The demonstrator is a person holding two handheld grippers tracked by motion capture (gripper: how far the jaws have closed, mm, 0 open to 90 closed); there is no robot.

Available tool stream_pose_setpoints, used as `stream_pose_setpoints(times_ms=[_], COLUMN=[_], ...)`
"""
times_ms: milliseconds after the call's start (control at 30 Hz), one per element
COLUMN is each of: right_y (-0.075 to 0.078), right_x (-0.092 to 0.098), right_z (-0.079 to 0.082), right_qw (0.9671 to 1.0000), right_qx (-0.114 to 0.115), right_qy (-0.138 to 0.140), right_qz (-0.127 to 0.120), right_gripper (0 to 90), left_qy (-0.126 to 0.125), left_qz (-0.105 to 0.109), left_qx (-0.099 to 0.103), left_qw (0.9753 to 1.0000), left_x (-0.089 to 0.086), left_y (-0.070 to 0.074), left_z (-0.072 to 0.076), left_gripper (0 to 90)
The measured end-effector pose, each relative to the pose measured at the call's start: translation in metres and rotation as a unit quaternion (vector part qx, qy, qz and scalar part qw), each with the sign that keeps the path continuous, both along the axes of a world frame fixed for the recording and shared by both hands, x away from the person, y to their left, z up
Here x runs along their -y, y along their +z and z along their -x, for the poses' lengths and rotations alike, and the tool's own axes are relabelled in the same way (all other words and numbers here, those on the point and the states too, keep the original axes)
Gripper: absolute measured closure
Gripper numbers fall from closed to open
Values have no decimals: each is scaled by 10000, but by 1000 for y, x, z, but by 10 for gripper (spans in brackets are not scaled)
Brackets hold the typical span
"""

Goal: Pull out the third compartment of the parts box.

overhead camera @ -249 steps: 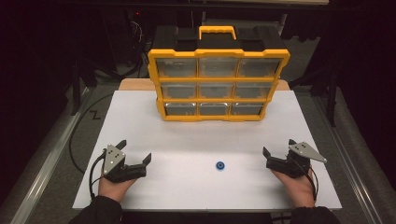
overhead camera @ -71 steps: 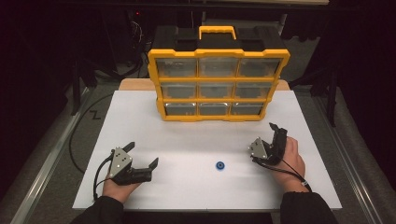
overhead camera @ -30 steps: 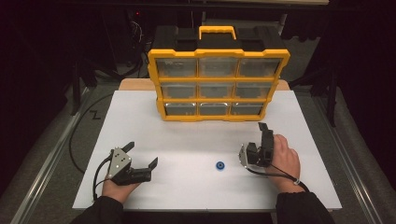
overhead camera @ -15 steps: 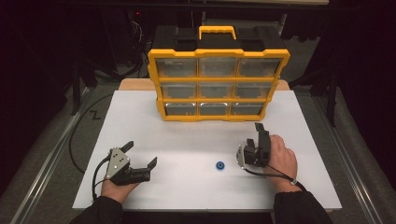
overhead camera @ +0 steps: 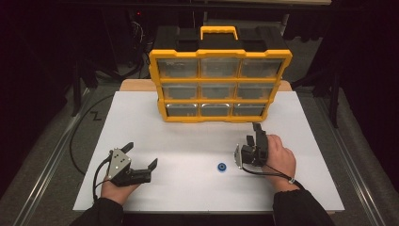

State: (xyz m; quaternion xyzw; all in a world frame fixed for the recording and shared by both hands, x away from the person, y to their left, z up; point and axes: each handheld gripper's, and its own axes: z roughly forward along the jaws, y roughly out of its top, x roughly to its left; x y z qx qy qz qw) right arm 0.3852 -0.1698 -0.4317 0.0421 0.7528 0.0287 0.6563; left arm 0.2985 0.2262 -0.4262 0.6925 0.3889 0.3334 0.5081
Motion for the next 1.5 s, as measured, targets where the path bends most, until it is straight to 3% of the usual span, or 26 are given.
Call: stream_pose_setpoints(times_ms=[1500], right_y=[86], right_x=[-8], right_z=[-14], right_qw=[9988], right_qx=[480], right_qy=[-40], right_qz=[17], right_gripper=[403], left_qy=[-131], left_qz=[25], left_qx=[90], left_qw=[9999], left_x=[1], left_y=[1], left_z=[2], left_gripper=[3])
